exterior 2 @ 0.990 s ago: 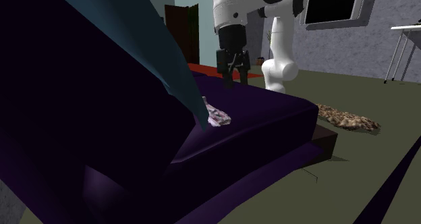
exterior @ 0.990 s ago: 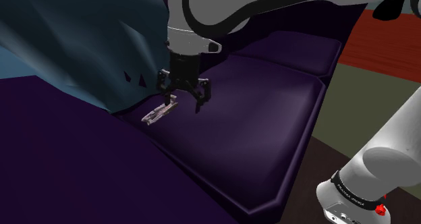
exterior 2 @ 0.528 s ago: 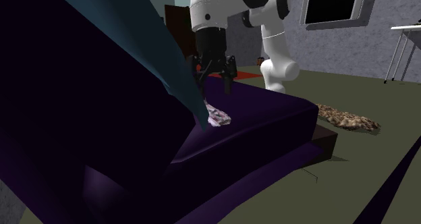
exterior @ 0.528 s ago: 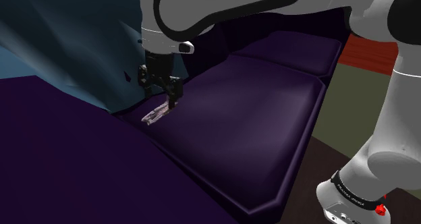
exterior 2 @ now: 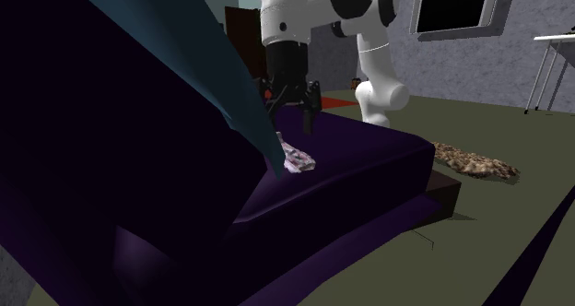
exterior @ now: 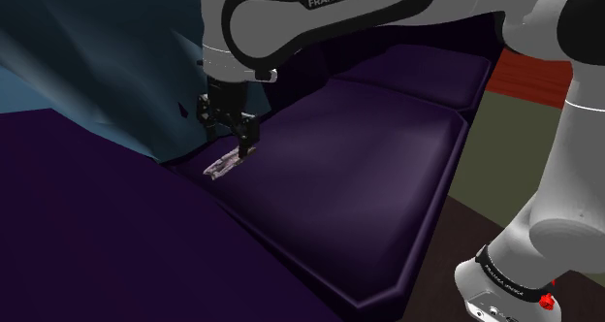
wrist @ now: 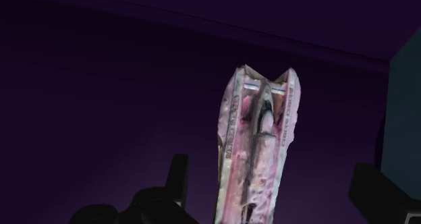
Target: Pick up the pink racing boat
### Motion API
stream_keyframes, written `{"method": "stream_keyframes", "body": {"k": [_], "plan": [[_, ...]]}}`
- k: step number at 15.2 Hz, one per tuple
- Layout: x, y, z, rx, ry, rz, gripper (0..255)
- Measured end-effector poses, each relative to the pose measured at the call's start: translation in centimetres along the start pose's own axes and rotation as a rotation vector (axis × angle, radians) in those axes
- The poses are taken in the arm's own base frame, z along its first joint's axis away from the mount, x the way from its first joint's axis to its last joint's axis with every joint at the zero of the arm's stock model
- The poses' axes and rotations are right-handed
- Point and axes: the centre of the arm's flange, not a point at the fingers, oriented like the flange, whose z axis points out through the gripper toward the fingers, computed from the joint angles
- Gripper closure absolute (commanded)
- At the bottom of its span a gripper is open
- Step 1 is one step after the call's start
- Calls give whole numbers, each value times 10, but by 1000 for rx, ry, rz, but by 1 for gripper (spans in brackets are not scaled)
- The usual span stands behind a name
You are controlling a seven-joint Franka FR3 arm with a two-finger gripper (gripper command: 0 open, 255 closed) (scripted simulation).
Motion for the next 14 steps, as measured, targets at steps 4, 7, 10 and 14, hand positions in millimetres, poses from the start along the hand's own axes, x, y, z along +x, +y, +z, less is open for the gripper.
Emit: {"method": "stream_keyframes", "body": {"k": [4, 7, 10, 14], "plan": [[1, 2, 23, -12, -15, 10, 255], [1, 0, 25, -12, -19, 11, 255], [1, 0, 26, -12, -18, 11, 255], [2, -6, 22, -35, -18, 9, 255]]}}
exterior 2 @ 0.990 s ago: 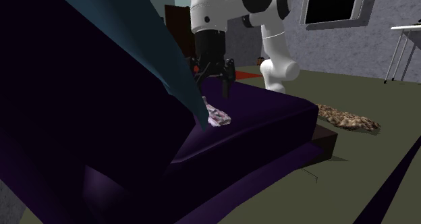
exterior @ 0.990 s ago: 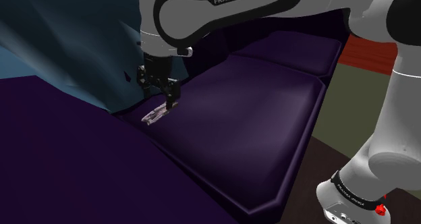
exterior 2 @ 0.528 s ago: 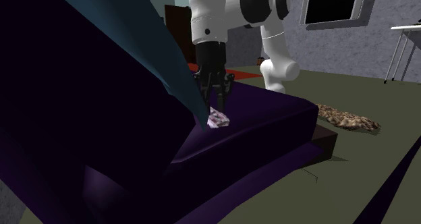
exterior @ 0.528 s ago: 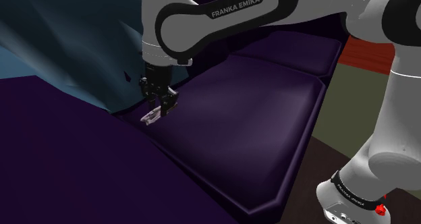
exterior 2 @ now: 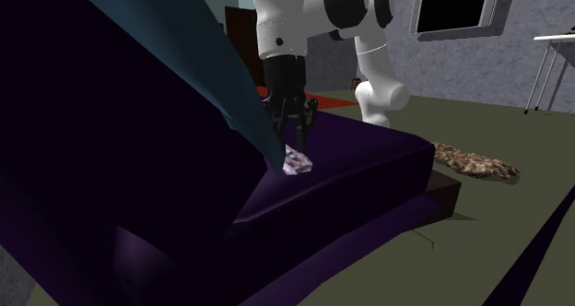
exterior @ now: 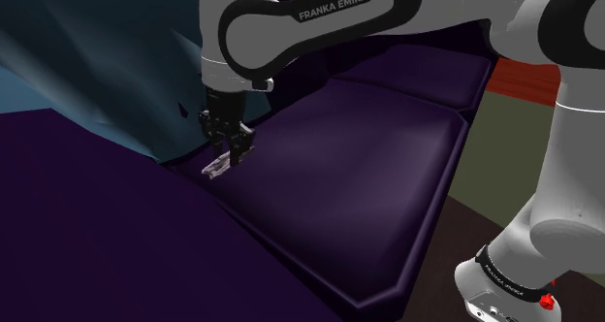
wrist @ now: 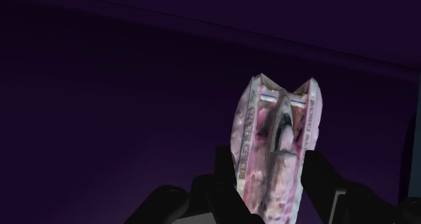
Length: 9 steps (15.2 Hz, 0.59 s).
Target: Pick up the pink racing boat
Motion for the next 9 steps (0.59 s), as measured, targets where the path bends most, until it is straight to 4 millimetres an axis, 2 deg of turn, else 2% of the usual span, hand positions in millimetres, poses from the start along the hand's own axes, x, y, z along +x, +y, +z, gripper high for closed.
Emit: {"method": "stream_keyframes", "body": {"k": [9], "plan": [[-6, -3, -41, -6, 2, 5, 255]]}}
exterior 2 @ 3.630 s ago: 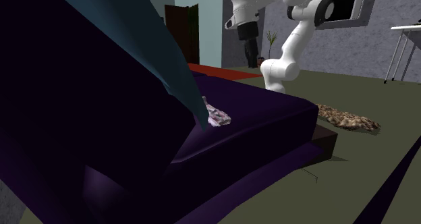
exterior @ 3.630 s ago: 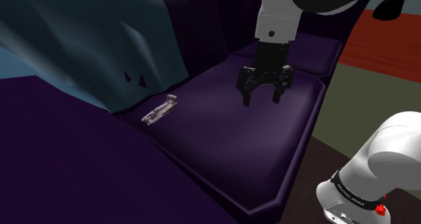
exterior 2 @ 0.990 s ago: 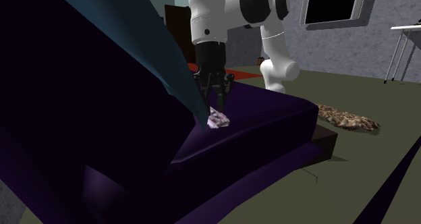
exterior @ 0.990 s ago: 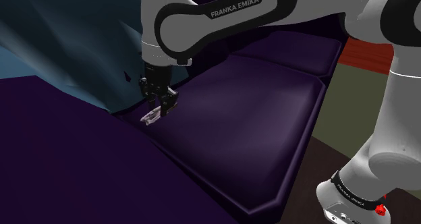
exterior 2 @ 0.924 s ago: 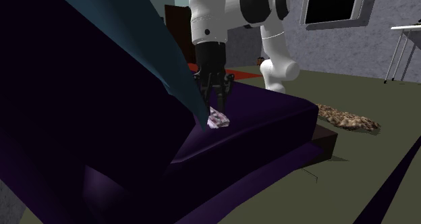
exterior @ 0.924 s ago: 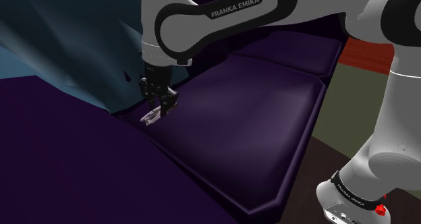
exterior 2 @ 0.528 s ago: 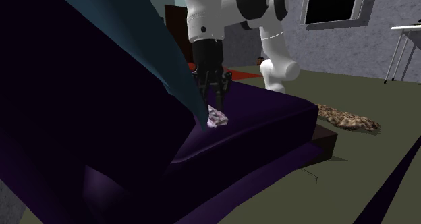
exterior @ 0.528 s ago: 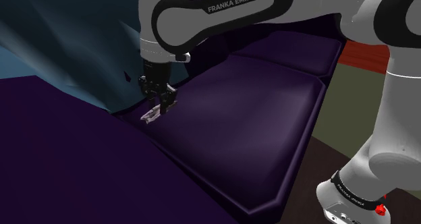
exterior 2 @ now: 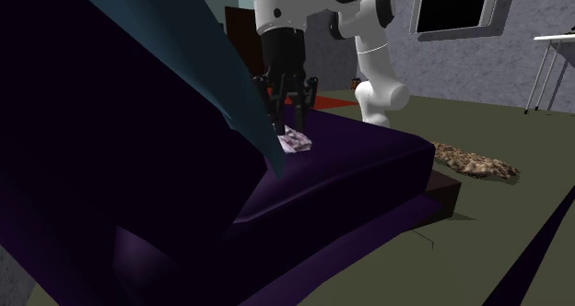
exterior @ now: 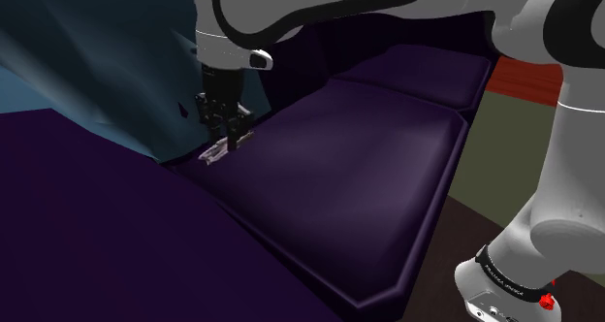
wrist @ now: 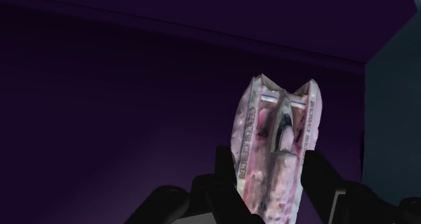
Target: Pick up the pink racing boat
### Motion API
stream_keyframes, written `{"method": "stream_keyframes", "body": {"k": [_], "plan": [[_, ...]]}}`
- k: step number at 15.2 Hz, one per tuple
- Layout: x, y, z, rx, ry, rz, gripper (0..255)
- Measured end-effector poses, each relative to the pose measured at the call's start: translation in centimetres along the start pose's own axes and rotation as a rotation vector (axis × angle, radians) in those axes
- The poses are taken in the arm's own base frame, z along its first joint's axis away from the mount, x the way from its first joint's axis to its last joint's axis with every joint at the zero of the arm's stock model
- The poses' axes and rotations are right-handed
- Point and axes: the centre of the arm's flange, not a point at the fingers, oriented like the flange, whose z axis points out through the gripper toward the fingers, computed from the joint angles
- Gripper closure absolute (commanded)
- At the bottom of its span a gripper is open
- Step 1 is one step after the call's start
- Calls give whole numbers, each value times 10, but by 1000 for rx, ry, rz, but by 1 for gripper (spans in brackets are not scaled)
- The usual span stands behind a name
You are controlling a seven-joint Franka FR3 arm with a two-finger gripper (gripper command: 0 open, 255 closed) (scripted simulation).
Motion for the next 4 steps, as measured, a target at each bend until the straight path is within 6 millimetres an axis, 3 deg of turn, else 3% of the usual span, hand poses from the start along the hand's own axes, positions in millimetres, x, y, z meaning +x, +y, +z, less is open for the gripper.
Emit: {"method": "stream_keyframes", "body": {"k": [4], "plan": [[-3, -1, -20, 0, 0, 0, 255]]}}
